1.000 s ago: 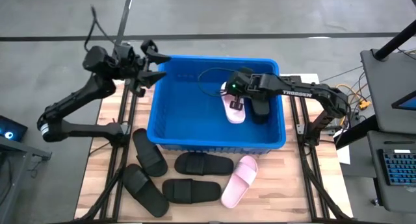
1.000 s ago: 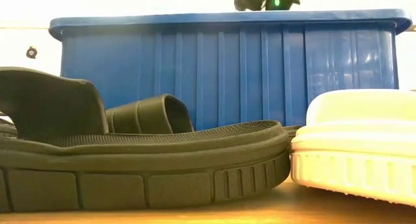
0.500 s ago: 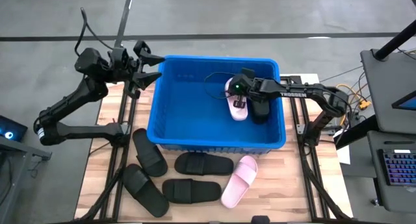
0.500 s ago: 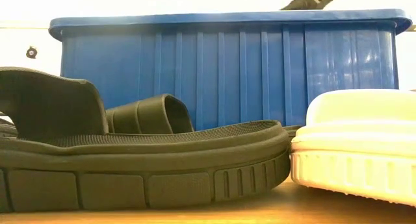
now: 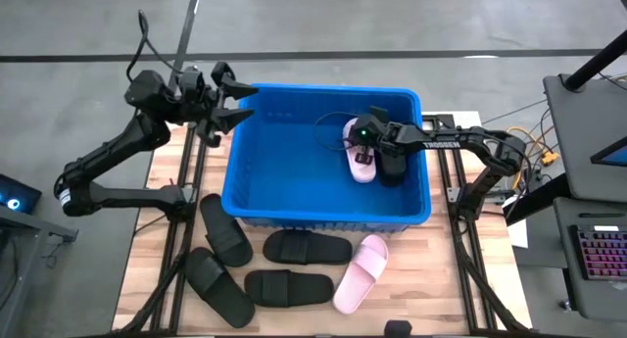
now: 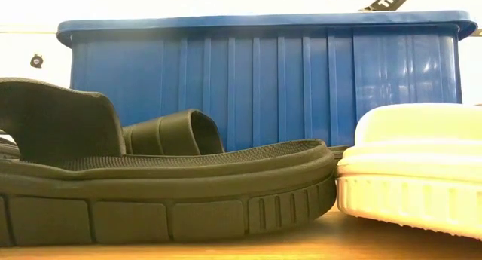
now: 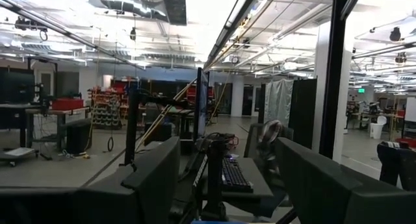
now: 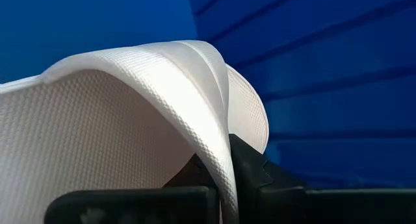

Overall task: Pick and place slides into bin
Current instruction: Put the pink slide into the blue container

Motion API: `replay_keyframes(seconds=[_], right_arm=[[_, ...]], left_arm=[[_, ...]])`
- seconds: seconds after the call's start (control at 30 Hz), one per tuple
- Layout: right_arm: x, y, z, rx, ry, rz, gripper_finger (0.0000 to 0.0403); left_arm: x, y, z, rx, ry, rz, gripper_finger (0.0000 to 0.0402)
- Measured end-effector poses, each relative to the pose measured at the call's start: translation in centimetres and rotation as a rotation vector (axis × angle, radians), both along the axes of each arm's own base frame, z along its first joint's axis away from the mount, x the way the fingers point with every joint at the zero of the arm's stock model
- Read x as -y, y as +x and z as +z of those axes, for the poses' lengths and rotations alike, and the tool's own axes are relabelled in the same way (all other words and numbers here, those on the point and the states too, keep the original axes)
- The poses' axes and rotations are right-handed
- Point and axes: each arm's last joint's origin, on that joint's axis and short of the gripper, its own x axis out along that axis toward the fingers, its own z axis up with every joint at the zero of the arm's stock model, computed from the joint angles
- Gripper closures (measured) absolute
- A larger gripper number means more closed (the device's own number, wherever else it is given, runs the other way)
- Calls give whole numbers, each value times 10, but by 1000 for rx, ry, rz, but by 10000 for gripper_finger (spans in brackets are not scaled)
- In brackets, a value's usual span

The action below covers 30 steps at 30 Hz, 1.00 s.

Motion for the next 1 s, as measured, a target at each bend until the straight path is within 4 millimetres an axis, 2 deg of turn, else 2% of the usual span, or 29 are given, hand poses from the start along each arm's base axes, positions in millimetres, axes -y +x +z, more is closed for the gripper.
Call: replay_keyframes(seconds=[0.27,0.53,1.0], right_arm=[[10,-9,-5,10,55,3,388],[13,-3,1,103,53,32,386],[13,-3,1,89,31,14,386]], left_arm=[[-3,6,-3,-15,-9,0,164],[-5,7,-4,-21,-16,-1,164],[-4,7,-4,-20,-16,-2,164]])
